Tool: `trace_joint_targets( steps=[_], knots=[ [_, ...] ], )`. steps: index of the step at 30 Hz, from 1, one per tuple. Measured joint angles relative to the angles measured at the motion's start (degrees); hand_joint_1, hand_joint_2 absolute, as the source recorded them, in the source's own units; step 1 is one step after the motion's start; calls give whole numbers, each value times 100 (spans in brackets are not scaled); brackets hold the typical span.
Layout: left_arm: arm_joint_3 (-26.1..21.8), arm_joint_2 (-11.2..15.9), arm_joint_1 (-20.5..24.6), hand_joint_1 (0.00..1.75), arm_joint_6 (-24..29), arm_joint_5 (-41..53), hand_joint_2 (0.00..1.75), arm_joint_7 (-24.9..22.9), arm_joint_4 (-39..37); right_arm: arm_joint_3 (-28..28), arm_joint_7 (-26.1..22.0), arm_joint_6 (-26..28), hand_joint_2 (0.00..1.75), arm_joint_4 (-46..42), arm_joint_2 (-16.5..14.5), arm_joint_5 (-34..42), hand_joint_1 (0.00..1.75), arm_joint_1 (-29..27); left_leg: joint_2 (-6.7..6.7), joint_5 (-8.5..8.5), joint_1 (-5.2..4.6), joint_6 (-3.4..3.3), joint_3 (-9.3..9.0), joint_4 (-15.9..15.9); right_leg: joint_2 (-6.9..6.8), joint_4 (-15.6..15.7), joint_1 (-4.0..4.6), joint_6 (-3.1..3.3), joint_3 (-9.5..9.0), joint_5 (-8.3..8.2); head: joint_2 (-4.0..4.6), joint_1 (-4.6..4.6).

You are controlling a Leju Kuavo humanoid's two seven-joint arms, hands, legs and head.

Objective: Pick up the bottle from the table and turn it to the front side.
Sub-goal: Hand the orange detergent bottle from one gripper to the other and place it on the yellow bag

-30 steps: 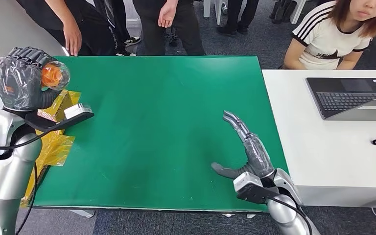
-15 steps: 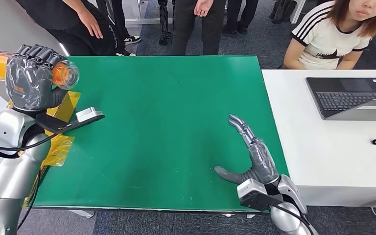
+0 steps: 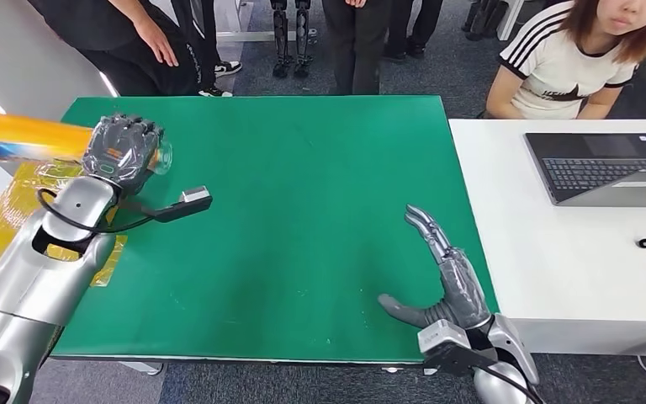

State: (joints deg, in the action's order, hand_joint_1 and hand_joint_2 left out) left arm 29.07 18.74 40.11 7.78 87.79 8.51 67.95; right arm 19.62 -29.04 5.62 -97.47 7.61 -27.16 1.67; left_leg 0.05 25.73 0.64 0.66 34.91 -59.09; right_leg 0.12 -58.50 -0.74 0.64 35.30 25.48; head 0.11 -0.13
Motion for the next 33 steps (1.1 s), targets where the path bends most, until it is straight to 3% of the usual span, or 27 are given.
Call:
trace_joint_targets(
  steps=[4, 16, 21, 28, 33],
  knots=[
    [211, -15, -37, 175, -430, 172, 175, -534, -497, -63, 34, -80, 175, -61, 0, -57, 0, -74, -1, 1, 1, 0, 2, 1, 1, -1, 0, 1, 1, 1, -1, -1],
    [348, 6, -225, 175, -1260, 165, 175, -1192, -1251, -95, 14, -122, 175, -49, -41, -155, 0, -161, 0, 1, 0, -1, 3, 1, 0, -1, 0, 1, 0, 1, 0, 0],
    [335, 9, -354, 175, -1373, 89, 175, -1031, -1416, -131, -27, -147, 175, -12, -89, -165, 0, -165, 1, 1, 0, -1, 5, 1, -2, -1, 0, 1, 1, 2, -1, 0],
    [255, 26, -384, 175, -1774, -973, 175, 324, -1663, -180, -81, -255, 175, 82, -101, -112, 0, -48, 2, 0, 1, -1, 6, 1, -2, -1, 0, 1, 1, 1, 0, 0],
    [257, 50, -378, 175, -1883, -1204, 175, 525, -1771, -187, -80, -274, 175, 99, -101, -81, 0, 15, 1, 0, 1, -1, 5, 1, -2, -1, 0, 1, 1, 1, -1, 0]
  ],
)
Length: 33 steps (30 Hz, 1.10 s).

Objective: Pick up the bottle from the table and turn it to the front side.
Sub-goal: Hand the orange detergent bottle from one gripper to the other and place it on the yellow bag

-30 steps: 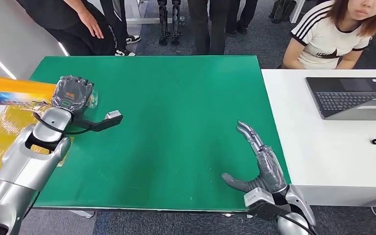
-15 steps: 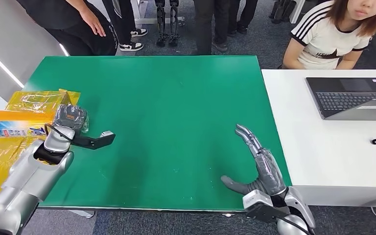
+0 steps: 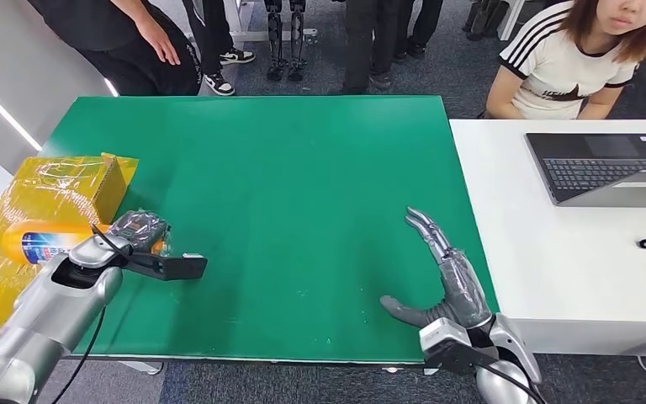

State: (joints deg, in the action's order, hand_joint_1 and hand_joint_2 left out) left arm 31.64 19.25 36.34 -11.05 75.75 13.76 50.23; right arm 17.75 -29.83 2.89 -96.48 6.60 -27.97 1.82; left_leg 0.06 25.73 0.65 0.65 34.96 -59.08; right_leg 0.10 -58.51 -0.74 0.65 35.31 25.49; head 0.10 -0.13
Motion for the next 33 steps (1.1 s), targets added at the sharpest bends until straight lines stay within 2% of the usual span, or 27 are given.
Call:
trace_joint_targets(
  steps=[8, 14, 15, 16, 18, 19, 20, 28, 33],
  knots=[
    [68, 32, 97, 175, -308, -537, 175, 432, -133, 0, 3, -97, 175, 24, 0, 56, 0, 99, 0, 0, 0, 0, 0, 0, 0, 0, 0, 0, 1, 0, 0, 0],
    [328, 22, 274, 175, -285, -921, 175, 534, -477, 5, 16, -118, 175, 85, 1, 93, 0, 237, 0, -1, 0, 0, 0, 0, 0, -1, 0, 0, 0, -1, 1, 0],
    [367, 20, 288, 148, -260, -957, 175, 533, -539, 8, 17, -116, 175, 99, 1, 95, 0, 250, 0, -1, 0, 0, 0, 0, 0, -1, 0, 0, 0, -1, 1, 0],
    [403, 20, 298, 113, -231, -987, 175, 531, -600, 11, 17, -114, 175, 110, 2, 95, 0, 261, 0, -1, 0, 0, -1, 0, 0, -1, 0, 0, 0, -1, 0, 0],
    [466, 19, 309, 26, -176, -1034, 175, 526, -708, 20, 17, -111, 175, 125, 2, 96, 0, 277, 0, 0, 0, 0, -1, -1, 1, -1, 0, 0, 0, -1, -1, 0],
    [493, 18, 315, 8, -154, -1050, 175, 524, -757, 23, 17, -111, 175, 127, 2, 97, 0, 281, 0, 0, 0, 0, -1, -1, 0, 0, 0, 0, 1, 0, -1, 0],
    [515, 16, 327, 0, -134, -1063, 175, 523, -799, 25, 17, -111, 175, 127, 2, 97, 0, 283, 0, 0, 0, 0, -1, -1, 0, 0, 0, 0, 1, 0, -1, 0],
    [691, -93, 567, 0, -46, -1162, 175, 539, -1119, 68, 15, -100, 175, 125, 8, 65, 0, 221, 0, -1, 0, 0, -2, 0, 0, 0, 0, 0, 0, -1, 1, 0],
    [735, -153, 565, 0, 462, -1250, 175, 488, -1202, 70, 13, -101, 175, 119, 9, 29, 0, 207, -1, -1, -1, 0, -2, -1, 0, -1, 0, -1, -1, -1, 0, 1]
  ],
)
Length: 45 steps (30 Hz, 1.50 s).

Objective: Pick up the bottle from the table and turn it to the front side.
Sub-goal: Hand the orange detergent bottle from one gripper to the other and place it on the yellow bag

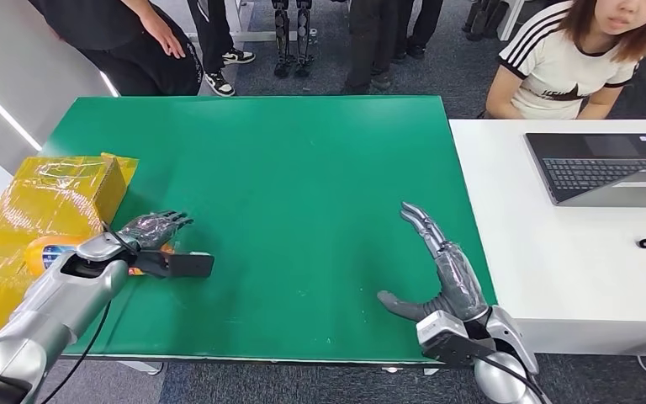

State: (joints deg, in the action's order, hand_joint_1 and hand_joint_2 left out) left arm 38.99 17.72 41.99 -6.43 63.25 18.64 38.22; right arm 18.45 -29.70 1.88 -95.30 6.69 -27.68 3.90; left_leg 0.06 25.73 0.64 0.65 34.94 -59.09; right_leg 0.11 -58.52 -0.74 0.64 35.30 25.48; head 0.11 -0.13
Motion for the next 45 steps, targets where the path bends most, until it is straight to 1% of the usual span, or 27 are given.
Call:
trace_joint_targets(
  steps=[8, 11, 15, 19, 20, 22, 24, 25, 26, 27, 28, 30, 31, 32, 34, 35, 36, 37, 39, 40, 41, 42, 45],
  knots=[
    [5, -43, -96, 0, 312, -121, 175, 54, 16, 0, 5, -10, 175, -30, 1, -24, 0, -10, 1, 0, 0, 0, 0, 0, -1, 1, 0, 0, 1, 1, 0, -1],
    [14, -56, -167, 0, 701, -40, 175, -17, 114, 0, 9, -11, 175, -60, 2, -52, 0, -48, 1, 0, 0, 0, 0, 0, -1, 1, 0, 0, 1, 1, -1, -1],
    [15, -78, -371, 0, 1611, 78, 175, -239, 404, -2, 17, -14, 175, -109, 9, -61, 0, -115, 1, 1, 0, 0, 0, 0, -1, 1, 0, 0, 0, 1, -1, -1],
    [0, -111, -576, 0, 2142, 172, 175, -363, 669, -2, 23, -20, 175, -142, 16, -62, 0, -138, -1, 1, 0, -1, 1, 0, 1, 2, 0, 0, 1, 1, 0, -1],
    [-37, -128, -659, 0, 2431, 254, 175, -429, 765, -2, 28, -28, 175, -145, 17, -62, 0, -143, -2, 1, 0, -1, 1, 0, 2, 2, 0, 0, 1, 1, 0, -2],
    [-195, -187, -880, 0, 3268, 552, 175, -640, 1026, -2, 43, -52, 175, -152, 19, -63, 0, -155, -3, 1, -1, -1, 1, 0, 1, 2, 0, 0, 1, 1, 0, -1],
    [-454, -289, -1156, 0, 4060, 966, 175, -817, 1395, -1, 64, -70, 175, -158, 20, -63, 0, -158, -2, 2, -1, -1, 1, 0, 0, 3, 0, 0, 1, 1, 0, -1],
    [-626, -358, -1319, 0, 4321, 1107, 175, -793, 1641, 0, 75, -73, 175, -156, 20, -62, 0, -154, -2, 3, -1, -1, 2, 0, 1, 3, -1, 0, 1, 1, -1, -1],
    [-837, -456, -1498, 0, 4486, 1127, 175, -625, 1923, 2, 87, -70, 175, -148, 20, -61, 0, -148, -2, 4, -1, -1, 2, 0, 1, 4, -1, 0, 1, 2, -1, -2],
    [-1103, -599, -1687, 0, 4575, 980, 175, -271, 2229, 6, 98, -61, 175, -135, 20, -58, 0, -140, -3, 5, -2, -1, 2, 0, 1, 5, -1, -1, 1, 2, -1, -2],
    [-1423, -781, -1866, 0, 4609, 642, 175, 244, 2504, 13, 104, -37, 175, -117, 20, -52, 0, -128, -3, 6, -2, -2, 2, 0, 1, 6, -1, -2, 1, 3, -1, -1],
    [-2058, -1212, -2181, 0, 4637, -385, 175, 1399, 2975, 40, 117, 48, 175, -76, 20, -18, 0, -103, -2, 7, -3, -4, 3, 0, 0, 8, -2, -3, 0, 3, 0, 0],
    [-2306, -1400, -2304, 0, 4643, -861, 175, 1793, 3163, 53, 121, 91, 175, -57, 20, 3, 0, -96, -3, 8, -3, -6, 3, 0, 0, 9, -2, -4, -1, 4, 0, -1],
    [-2473, -1552, -2403, 0, 4647, -1210, 175, 2008, 3326, 64, 125, 122, 175, -39, 20, 24, 0, -92, -3, 10, -3, -8, 3, 0, 0, 9, -2, -4, -1, 4, 0, -1],
    [-2658, -1745, -2538, 0, 4642, -1674, 175, 2095, 3559, 76, 116, 168, 175, -9, 20, 71, 0, -92, -1, 11, -2, -10, 3, 0, -4, 9, -2, -4, -2, 4, -1, -1],
    [-2689, -1806, -2592, 0, 4595, -2028, 175, 2099, 3658, 81, 100, 204, 175, 1, 20, 121, 0, -95, 0, 10, -1, -10, 2, 0, -7, 9, -2, -4, -2, 4, -1, -1],
    [-2669, -1852, -2657, 0, 4458, -2608, 175, 2097, 3782, 84, 63, 255, 175, 7, 20, 208, 0, -104, 1, 10, -1, -10, 1, 0, -8, 9, -2, -4, -2, 4, -1, -2],
    [-2606, -1893, -2734, 0, 4190, -3328, 175, 2069, 3933, 85, 0, 319, 175, 9, 20, 343, 0, -123, 1, 10, 0, -10, 0, 0, -8, 9, -2, -4, -2, 4, 0, -2],
    [-2361, -1981, -2925, 0, 3351, -4792, 175, 1914, 4274, 84, -193, 421, 175, 9, 12, 746, 0, -194, 5, 10, -1, -9, 2, 0, -12, 9, -1, -5, -3, 5, 0, -2],
    [-2192, -2030, -3021, 0, 2946, -5234, 175, 1821, 4411, 84, -297, 449, 175, 9, -9, 971, 0, -239, 7, 11, -1, -10, 3, 0, -14, 9, -1, -6, -3, 6, 0, -1],
    [-2010, -2081, -3108, 0, 2668, -5463, 175, 1753, 4512, 84, -384, 463, 175, 9, -43, 1175, 0, -284, 9, 12, -1, -11, 5, 0, -14, 9, -1, -7, -3, 7, -1, 1],
    [-1832, -2128, -3181, 0, 2520, -5520, 175, 1719, 4579, 84, -453, 484, 175, 9, -89, 1328, 0, -329, 7, 13, -2, -13, 5, 0, -12, 9, -1, -7, -3, 7, -1, 0],
    [-1460, -2250, -3289, 0, 2237, -5575, 175, 1628, 4655, 87, -607, 680, 175, 1, -255, 1510, 0, -483, 3, 17, -3, -17, 4, 0, -6, 10, -2, -10, -2, 9, -1, -1]
  ],
)
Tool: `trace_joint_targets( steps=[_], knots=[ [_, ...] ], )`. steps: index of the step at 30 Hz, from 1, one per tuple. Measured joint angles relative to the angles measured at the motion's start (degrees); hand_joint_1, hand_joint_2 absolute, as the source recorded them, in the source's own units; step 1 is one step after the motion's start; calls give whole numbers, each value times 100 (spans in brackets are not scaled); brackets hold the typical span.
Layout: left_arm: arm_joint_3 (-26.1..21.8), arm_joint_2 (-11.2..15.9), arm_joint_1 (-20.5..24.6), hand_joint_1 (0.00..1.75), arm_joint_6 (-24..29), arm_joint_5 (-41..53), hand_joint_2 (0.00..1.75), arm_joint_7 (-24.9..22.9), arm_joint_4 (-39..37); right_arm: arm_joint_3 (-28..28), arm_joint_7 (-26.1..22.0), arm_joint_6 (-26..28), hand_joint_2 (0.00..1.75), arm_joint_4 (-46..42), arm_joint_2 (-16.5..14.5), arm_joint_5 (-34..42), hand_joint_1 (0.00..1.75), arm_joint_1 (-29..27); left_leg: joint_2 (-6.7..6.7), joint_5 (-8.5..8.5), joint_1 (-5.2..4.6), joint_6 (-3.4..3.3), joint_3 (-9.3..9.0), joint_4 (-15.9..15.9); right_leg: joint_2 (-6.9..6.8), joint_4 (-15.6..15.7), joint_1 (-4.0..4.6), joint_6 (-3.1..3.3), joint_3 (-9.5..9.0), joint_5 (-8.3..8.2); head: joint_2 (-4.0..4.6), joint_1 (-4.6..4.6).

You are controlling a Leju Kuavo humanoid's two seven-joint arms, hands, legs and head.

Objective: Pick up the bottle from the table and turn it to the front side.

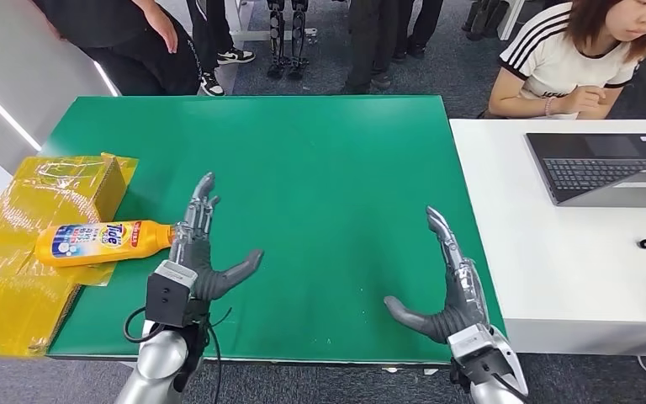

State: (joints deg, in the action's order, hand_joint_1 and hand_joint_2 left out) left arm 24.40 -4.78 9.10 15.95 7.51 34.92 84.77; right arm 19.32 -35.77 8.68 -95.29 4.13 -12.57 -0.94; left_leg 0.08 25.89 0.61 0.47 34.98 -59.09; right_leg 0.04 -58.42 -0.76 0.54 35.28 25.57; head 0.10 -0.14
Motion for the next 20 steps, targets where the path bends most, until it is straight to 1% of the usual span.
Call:
trace_joint_targets(
  steps=[3, 6, 8, 9, 12, 13, 16, 20],
  knots=[
    [147, -77, -68, 0, -337, -155, 175, -95, 4, 16, -87, 247, 175, -53, -178, 41, 0, -200, 2, 0, 1, 0, 1, 0, -3, 0, 0, -2, 0, 3, -1, 0],
    [219, -122, -142, 0, -540, -182, 175, -164, 4, 46, -117, 419, 175, -113, -323, 145, 0, -394, 1, 1, 2, 0, 0, 1, -2, 0, 0, -2, 0, 4, 0, 1],
    [232, -132, -234, 0, -646, -186, 175, -196, 4, 50, -168, 634, 175, -148, -403, 318, 0, -567, 1, 1, 2, 1, -1, 2, -3, 0, 1, -1, 0, 6, -1, 0],
    [232, -133, -298, 0, -677, -186, 175, -196, 4, 52, -213, 770, 175, -168, -433, 449, 44, -675, 1, 2, 2, 1, -1, 2, -3, 0, 1, -1, 0, 7, -1, -1],
    [225, -126, -499, 131, -640, -183, 175, -109, 4, 70, -358, 1219, 175, -274, -464, 1076, 175, -1018, 2, 4, 1, 1, 2, 2, -4, 0, 1, -3, 0, 10, -1, 1],
    [217, -120, -555, 175, -582, -180, 175, -62, 4, 79, -388, 1296, 175, -323, -464, 1306, 175, -1118, 2, 6, 1, 1, 3, 3, -3, 0, 1, -3, 0, 10, -1, 1],
    [168, -99, -687, 175, -358, -173, 175, 73, 16, 109, -420, 1226, 175, -411, -464, 1790, 175, -1295, 0, 12, 1, 3, 2, 3, 0, 0, 1, -3, 0, 11, -1, -1],
    [72, -69, -830, 175, -113, -135, 175, 162, 101, 150, -423, 1151, 175, -407, -465, 2013, 175, -1319, 0, 13, 1, 4, 0, 3, -1, 0, 1, -4, -1, 11, 0, 1]
  ],
)
